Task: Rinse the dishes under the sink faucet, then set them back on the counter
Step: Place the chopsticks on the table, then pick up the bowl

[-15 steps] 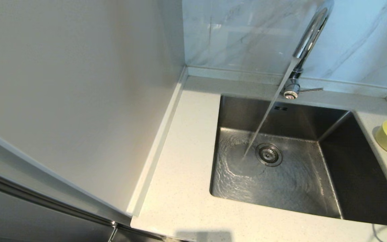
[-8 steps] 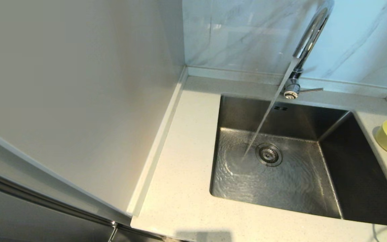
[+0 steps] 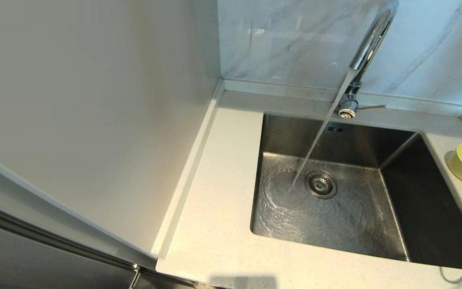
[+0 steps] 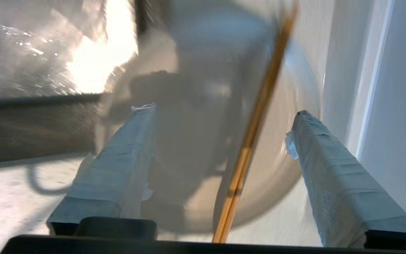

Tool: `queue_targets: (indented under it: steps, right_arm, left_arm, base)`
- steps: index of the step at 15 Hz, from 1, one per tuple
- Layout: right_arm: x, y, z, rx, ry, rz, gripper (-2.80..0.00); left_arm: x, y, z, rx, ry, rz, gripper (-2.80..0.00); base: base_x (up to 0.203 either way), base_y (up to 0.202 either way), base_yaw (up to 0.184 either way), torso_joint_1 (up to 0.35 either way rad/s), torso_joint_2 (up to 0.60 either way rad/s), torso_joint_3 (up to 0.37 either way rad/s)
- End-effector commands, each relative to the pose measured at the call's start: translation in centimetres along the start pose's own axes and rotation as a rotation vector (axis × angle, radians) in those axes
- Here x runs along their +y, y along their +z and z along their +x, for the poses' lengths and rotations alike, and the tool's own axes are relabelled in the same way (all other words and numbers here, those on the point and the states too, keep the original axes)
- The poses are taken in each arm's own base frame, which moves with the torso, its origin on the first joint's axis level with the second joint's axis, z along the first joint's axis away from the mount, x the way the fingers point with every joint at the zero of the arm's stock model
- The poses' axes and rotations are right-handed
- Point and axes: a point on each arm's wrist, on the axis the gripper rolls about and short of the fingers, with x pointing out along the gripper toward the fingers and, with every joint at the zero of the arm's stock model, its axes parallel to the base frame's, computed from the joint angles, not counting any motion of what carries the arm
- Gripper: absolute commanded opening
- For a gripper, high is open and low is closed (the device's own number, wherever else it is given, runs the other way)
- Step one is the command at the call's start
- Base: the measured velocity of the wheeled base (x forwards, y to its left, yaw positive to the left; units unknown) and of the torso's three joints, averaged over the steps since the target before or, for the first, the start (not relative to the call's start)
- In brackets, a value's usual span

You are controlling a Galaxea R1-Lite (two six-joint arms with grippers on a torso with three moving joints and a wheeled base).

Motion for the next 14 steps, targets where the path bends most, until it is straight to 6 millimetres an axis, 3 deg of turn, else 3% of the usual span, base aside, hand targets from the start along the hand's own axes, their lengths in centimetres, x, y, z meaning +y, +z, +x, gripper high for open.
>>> queue_targets:
  steps: [1, 4, 7, 10, 14]
  right_arm:
    - [0.4, 2.1, -0.4, -0.073, 0.042, -0.087, 0.0]
    - [0.2, 6.7, 1.7, -0.114, 0.047, -0.157, 0.0]
    - [0.4, 10.2, 4.4, -0.106, 0.031, -0.23, 0.0]
    - [1.5, 11.8, 7.5, -0.053, -0.009, -0.275, 0.0]
    - [1.5, 13.8, 10.6, -0.035, -0.007, -0.273, 0.0]
  left_arm:
    - [0.0, 0.0, 0.0, 0.0, 0.001, 0.001, -2.8]
    - [0.0, 0.0, 0.0, 0.0, 0.0, 0.0, -2.8]
    - [0.0, 0.0, 0.0, 0.0, 0.001, -0.001, -2.8]
    - [0.0, 0.0, 0.0, 0.0, 0.001, -0.001, -2.8]
    - [0.0, 0.0, 0.0, 0.0, 0.001, 0.0, -2.8]
  base:
    - [0.0, 0.0, 0.0, 0.0, 0.0, 0.0]
    - [0.0, 0.0, 0.0, 0.0, 0.0, 0.0]
    - [0.0, 0.0, 0.0, 0.0, 0.0, 0.0]
    - [0.0, 0.0, 0.0, 0.0, 0.0, 0.0]
    - [0.0, 0.0, 0.0, 0.0, 0.0, 0.0]
